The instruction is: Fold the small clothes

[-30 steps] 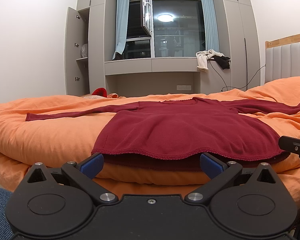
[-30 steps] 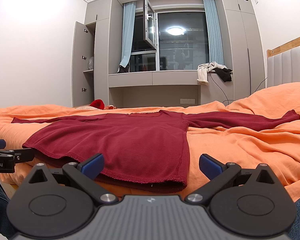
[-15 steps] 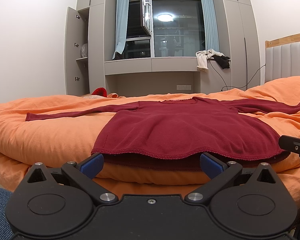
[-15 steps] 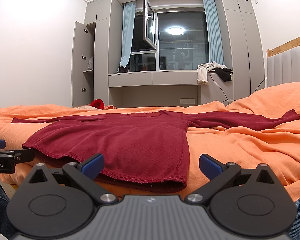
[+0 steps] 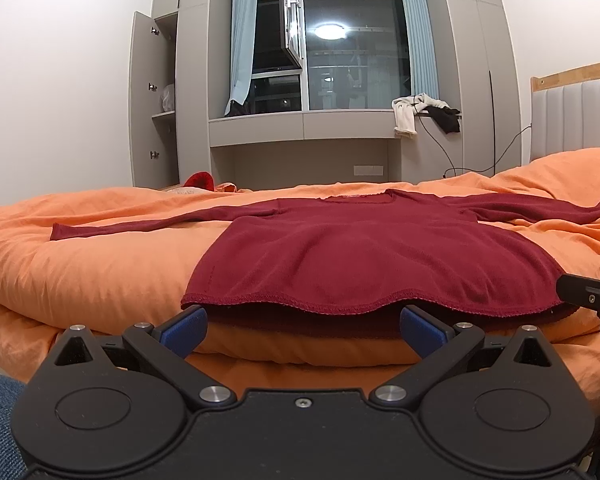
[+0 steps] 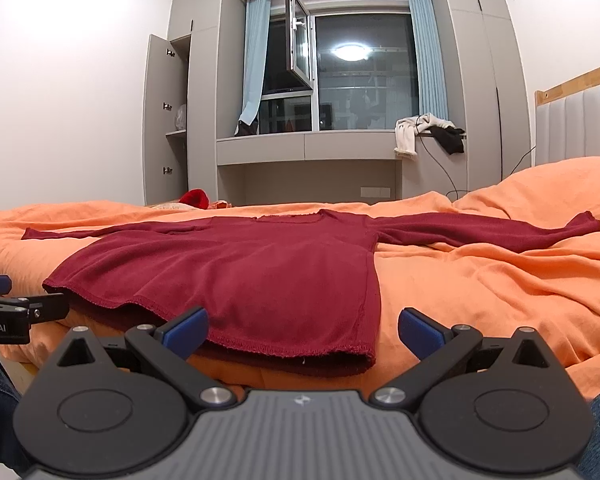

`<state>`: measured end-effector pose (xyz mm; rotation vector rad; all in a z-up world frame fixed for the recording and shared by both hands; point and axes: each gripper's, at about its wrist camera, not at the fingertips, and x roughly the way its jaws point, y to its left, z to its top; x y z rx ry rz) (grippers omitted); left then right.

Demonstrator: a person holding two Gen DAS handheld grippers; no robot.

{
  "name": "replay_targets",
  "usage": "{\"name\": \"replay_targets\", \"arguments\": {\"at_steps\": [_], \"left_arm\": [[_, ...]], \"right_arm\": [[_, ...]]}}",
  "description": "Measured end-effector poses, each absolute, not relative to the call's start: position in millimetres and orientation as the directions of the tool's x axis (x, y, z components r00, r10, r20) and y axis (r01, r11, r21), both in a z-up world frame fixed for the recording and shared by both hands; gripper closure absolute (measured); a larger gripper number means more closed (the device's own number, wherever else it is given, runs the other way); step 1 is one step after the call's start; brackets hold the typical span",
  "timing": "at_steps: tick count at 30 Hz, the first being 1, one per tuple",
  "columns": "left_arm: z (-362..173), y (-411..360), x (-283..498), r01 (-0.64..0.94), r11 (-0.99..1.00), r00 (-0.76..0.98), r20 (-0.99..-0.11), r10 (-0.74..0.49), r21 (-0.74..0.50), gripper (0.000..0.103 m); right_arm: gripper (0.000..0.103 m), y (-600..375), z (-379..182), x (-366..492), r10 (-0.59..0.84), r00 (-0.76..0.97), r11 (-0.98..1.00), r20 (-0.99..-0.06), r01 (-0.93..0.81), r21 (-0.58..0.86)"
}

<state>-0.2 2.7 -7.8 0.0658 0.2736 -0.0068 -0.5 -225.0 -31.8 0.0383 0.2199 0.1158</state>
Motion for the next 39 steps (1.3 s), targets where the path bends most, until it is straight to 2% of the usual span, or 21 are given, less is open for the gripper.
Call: {"name": "replay_targets", "arguments": {"at_steps": [10, 24, 27, 34, 39], "left_arm": [[-3.4, -4.7, 15.2, 0.023, 0.997, 0.947, -0.321, 0.004, 0.08, 0.001], [17.0, -17.9, 56.8, 0.077, 0.997, 0.908, -0.414, -0.063, 0.017, 0.001], [26.8, -24.0, 71.0, 0.09, 0.995, 0.911, -0.407, -0.068, 0.036, 0.001], [52.2, -39.4, 127.3, 0.102, 0.994, 0.906, -0.416, -0.076, 0.042, 0.001], [64.3, -50.1, 179.2, 0.103, 0.994, 0.905, -0.418, -0.081, 0.029, 0.001]], "right_arm": [[0.0, -232.5, -32.7, 10.8, 0.146, 0.948, 0.988, -0.284, -0.122, 0.099], [0.0, -307.6, -5.4, 60.1, 0.232, 0.903, 0.914, -0.362, -0.075, 0.399], [0.0, -328.9, 3.6, 81.1, 0.198, 0.912, 0.922, -0.359, -0.05, 0.384], [0.0, -364.2, 16.1, 134.4, 0.188, 0.881, 0.936, -0.434, -0.027, 0.35], [0.0, -387.4, 30.4, 162.2, 0.06, 0.91, 0.954, -0.409, 0.068, 0.292]]}}
